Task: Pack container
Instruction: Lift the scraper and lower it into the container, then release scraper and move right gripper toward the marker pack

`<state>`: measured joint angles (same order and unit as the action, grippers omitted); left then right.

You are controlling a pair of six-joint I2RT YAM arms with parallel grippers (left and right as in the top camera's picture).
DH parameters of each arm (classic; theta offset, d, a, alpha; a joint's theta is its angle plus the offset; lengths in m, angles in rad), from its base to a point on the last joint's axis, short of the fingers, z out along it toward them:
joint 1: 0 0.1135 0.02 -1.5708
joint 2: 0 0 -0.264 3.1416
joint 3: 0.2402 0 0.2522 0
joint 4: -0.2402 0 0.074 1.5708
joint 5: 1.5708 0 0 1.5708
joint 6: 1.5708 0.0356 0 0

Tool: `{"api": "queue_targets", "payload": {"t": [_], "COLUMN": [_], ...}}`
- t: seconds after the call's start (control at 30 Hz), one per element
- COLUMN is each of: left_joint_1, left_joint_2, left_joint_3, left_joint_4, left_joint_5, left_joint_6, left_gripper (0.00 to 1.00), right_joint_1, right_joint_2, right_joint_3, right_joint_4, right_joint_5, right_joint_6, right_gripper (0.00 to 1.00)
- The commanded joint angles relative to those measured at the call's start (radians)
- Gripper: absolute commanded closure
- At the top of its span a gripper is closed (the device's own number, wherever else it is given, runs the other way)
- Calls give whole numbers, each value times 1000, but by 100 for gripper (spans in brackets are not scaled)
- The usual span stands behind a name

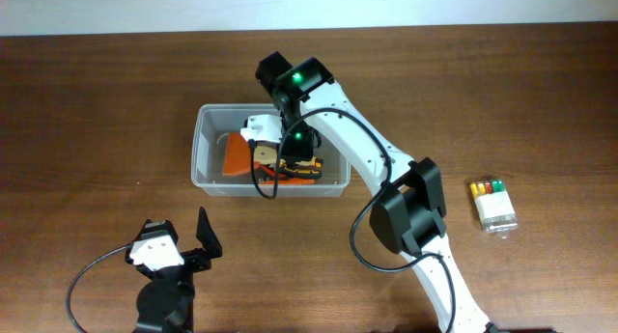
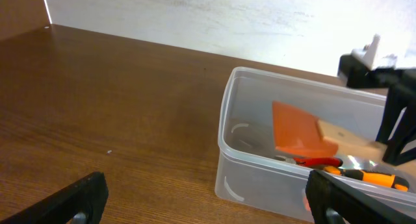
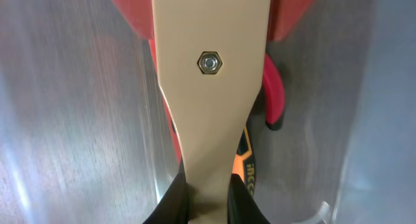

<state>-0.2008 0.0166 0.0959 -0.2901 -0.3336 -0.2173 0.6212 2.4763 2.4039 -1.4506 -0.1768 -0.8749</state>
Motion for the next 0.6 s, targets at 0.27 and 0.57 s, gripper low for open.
{"api": "queue_targets", "payload": {"t": [0.27, 0.57], "left_joint_1": [-4, -4], "left_joint_2": [-3, -3], "left_joint_3": [-3, -3], "left_joint_4": [-2, -2], "left_joint_5": [-3, -3], "left_joint_6": [9, 9], "left_gripper": [1, 1], "right_joint_1": [-13, -135], "right_joint_2": [8, -112], "right_joint_3": [3, 118], "right_joint_4": [9, -89], "right_joint_5": [-14, 6], "right_joint_6": [50, 445], "right_gripper": [34, 31]}}
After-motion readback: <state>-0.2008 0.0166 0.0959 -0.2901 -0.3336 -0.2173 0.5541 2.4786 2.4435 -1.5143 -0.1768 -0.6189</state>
